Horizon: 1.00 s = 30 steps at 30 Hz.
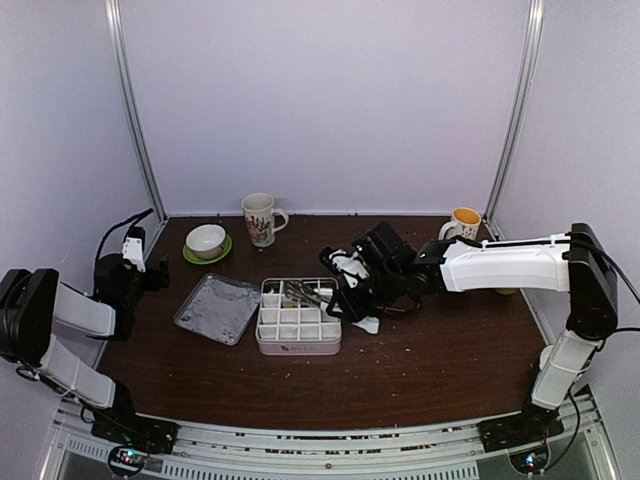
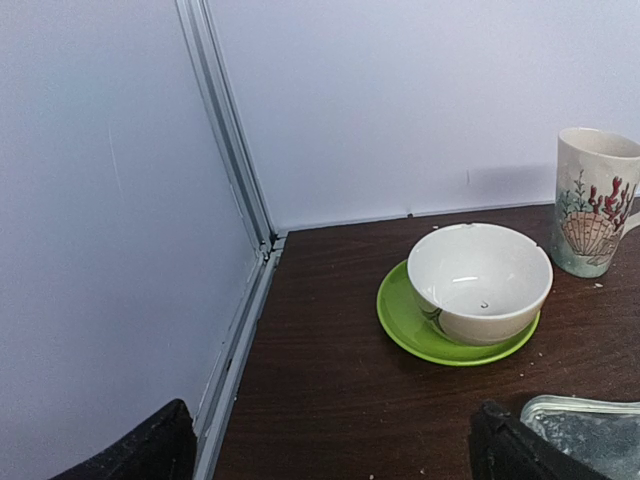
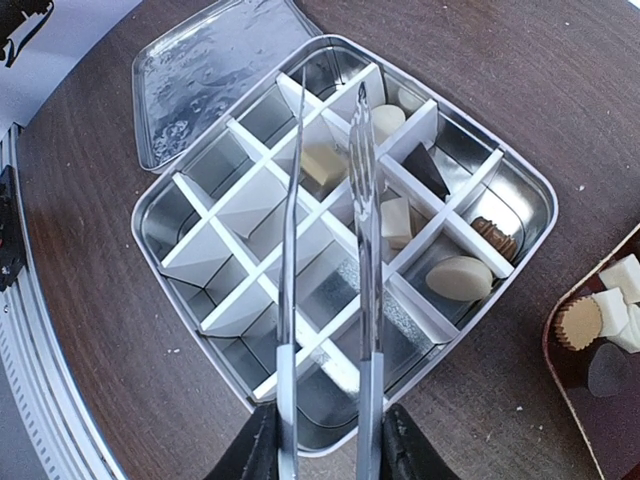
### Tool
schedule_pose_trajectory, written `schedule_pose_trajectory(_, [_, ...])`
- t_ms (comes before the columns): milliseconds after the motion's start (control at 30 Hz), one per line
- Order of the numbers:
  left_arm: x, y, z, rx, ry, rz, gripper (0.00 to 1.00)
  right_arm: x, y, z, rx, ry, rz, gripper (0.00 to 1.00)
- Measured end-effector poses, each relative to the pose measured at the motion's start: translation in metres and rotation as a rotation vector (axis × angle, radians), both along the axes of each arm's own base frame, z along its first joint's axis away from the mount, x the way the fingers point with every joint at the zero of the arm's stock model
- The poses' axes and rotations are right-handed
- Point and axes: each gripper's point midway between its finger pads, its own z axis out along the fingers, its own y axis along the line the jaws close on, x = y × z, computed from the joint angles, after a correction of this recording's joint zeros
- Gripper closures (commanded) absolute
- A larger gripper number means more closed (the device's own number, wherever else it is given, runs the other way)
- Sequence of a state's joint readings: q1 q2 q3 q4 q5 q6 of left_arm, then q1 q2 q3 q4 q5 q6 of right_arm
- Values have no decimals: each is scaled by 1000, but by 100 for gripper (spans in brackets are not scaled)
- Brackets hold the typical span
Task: Pack the chocolate
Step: Place the fake chocolate in the empty pocket of the box.
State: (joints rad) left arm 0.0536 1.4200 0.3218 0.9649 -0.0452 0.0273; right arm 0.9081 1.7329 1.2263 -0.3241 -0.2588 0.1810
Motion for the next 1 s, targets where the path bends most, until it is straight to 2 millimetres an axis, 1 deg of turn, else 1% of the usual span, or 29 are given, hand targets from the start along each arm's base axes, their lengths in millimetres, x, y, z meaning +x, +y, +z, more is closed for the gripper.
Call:
schedule_pose_trajectory(133, [0,0,0,0,0,0,2,1,0,1,2,-3,-2,64])
schedule_pose_trajectory(400, [0,0,0,0,0,0,2,2,-1,5,7,-19,-10,65])
schedule_pose_trajectory(500, [0,0,0,0,0,0,2,3,-2,11,16,-35,-16,66])
schedule_pose_trajectory(767, [0,0,0,0,0,0,2,5,-6,34,64,-94,-31,67])
schedule_pose_trajectory(900, [0,0,0,0,0,0,2,5,-9,38,71,-108,-38,67])
schedule_pose_trajectory(1000, [0,0,0,0,0,0,2,3,-13,34,64,-108,-42,68])
